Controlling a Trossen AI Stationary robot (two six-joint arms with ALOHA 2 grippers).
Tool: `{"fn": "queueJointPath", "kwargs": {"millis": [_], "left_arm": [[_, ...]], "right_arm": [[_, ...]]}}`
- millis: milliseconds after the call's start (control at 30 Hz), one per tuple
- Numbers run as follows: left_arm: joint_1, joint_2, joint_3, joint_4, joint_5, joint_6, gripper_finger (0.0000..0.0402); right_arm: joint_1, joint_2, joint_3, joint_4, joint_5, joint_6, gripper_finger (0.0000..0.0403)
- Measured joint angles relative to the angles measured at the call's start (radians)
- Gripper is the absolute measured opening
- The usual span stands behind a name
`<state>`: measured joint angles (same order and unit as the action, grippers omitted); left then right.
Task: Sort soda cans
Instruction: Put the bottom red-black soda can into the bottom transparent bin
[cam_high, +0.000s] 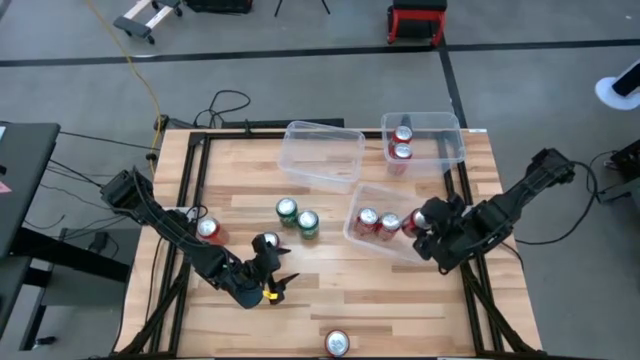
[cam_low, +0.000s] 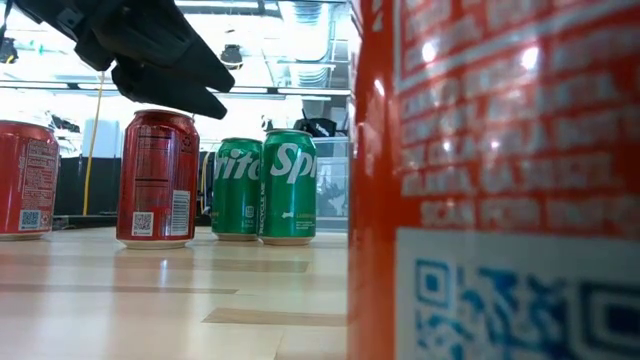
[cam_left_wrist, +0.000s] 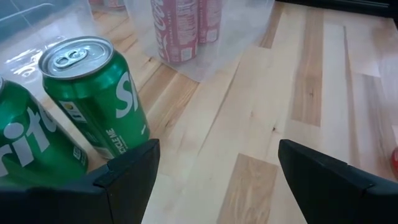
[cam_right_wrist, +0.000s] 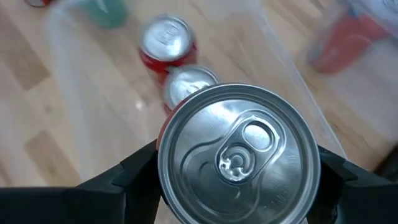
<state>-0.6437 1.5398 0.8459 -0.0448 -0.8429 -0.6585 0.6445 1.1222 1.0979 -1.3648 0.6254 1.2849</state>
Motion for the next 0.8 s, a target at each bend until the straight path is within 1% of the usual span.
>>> {"fn": "queueJointPath", "kwargs": {"millis": [200,333,467,633,700,800], "left_arm": [[0.009,0.0,0.0,0.0,0.0,0.011,0.0322],[0.019,0.0,0.0,0.0,0.0,0.011,0.0322],[0.023,0.0,0.0,0.001,-0.001,0.011,0.0322],[0.023,0.0,0.0,0.007,-0.001,0.011,0.0322],[0.023,0.0,0.0,0.009,-0.001,0.011,0.0322],[0.023,0.0,0.0,0.01,-0.001,0.011,0.0322]], "right_arm": [[-0.005,-0.063,-0.116,0.11,-0.035,0.009,0.0292],[-0.012,-0.063,-0.163,0.158,-0.061,0.005,0.0292],[-0.048,-0.051,-0.199,0.173,-0.105,0.008,0.0292],[-0.103,-0.036,-0.231,0.198,-0.112,-0.013,0.0291],[-0.122,-0.037,-0.253,0.255,-0.12,-0.041,0.0291],[-0.154,-0.036,-0.282,0.343,-0.158,-0.089,0.0291]]}}
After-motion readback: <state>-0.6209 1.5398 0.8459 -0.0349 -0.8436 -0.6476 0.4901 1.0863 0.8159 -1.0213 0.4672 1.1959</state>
